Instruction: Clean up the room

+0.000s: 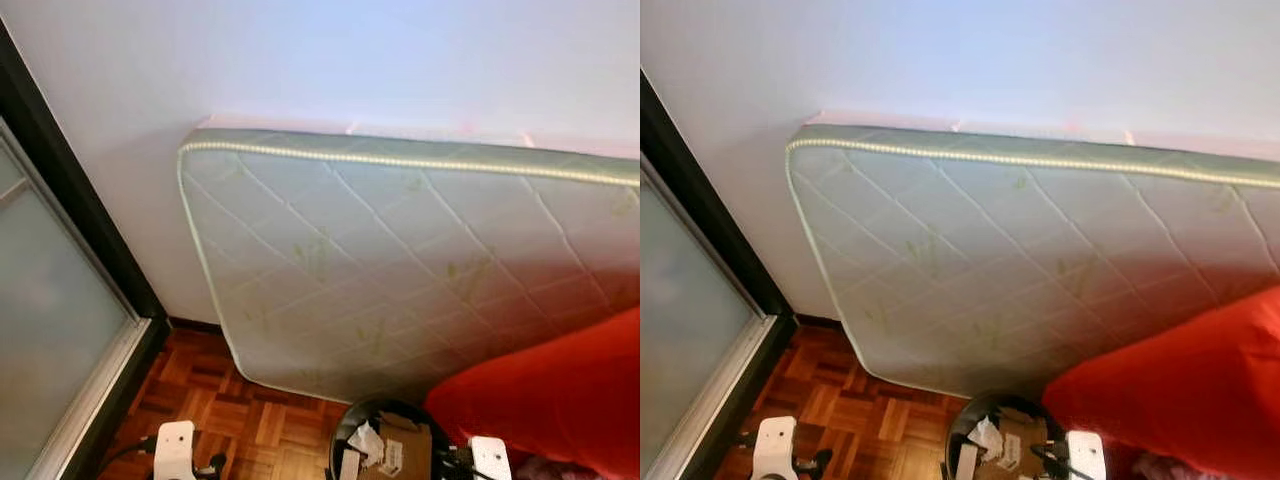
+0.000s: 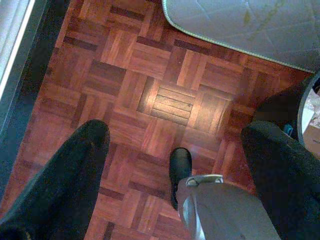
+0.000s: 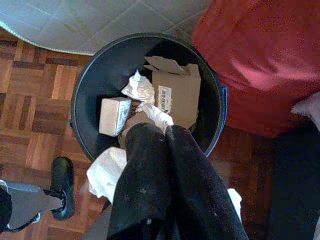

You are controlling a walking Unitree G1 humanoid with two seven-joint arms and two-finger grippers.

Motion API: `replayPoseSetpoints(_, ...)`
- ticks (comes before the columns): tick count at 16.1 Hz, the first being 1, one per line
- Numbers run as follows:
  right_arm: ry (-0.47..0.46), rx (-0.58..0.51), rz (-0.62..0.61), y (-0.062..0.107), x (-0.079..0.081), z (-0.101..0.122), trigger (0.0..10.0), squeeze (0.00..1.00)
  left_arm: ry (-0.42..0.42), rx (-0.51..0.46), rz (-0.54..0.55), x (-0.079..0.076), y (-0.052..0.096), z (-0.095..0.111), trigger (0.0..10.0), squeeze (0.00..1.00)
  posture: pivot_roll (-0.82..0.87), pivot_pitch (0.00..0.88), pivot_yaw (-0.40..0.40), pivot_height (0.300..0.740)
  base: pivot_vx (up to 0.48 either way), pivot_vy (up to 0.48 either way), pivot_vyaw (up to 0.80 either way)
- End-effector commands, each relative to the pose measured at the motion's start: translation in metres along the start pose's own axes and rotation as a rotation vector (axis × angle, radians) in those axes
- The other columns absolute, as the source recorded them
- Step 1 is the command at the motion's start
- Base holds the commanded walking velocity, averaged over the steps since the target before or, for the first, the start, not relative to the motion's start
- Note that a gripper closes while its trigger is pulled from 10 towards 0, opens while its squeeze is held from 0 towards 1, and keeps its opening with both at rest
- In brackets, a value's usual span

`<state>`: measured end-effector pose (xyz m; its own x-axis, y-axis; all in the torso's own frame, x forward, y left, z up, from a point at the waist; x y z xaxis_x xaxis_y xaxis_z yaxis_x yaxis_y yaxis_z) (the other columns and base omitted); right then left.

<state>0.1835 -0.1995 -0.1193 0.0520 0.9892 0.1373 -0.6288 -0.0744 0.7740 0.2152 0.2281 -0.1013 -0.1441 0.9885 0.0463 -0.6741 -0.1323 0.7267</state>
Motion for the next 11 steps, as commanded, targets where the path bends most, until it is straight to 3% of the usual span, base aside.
replayPoseSetpoints(1,-0.010,-0.001,-0.004,0.000,-0.001,-0.001,10.0,0.00,-0.003,0.010,-0.003,-0.001,0.001,-0.004,10.0,0.00,0.16,0.056,-0.022,0.740,0.266,0.000,0.00)
replayPoseSetpoints(4,-0.012,-0.005,-0.008,0.001,-0.002,0.000,10.0,0.00,-0.007,-0.002,-0.006,-0.002,0.000,0.000,10.0,0.00,0.16,0.057,-0.022,0.740,0.273,0.000,0.00)
replayPoseSetpoints(7,-0.015,-0.014,-0.015,0.001,-0.002,0.001,10.0,0.00,-0.012,-0.025,-0.004,-0.002,-0.001,0.005,10.0,0.00,0.16,0.058,-0.022,0.740,0.000,0.000,0.00)
replayPoseSetpoints(11,-0.020,-0.044,-0.023,0.001,-0.004,0.004,10.0,0.00,0.000,-0.156,0.002,0.000,-0.003,0.037,10.0,0.00,0.16,0.062,-0.022,0.740,0.000,0.000,0.00)
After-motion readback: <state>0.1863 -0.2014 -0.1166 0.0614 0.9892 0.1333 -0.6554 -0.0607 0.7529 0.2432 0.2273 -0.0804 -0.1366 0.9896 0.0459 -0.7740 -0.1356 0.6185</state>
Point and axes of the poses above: a point about 5 cm out from each wrist's last joint towards the gripper, its own y axis pointing back from the gripper into the wrist, its own z axis along the axis of the wrist's last joint, x = y × z, the point moved 4 cm from there along -y, pointing out of the wrist towards the gripper
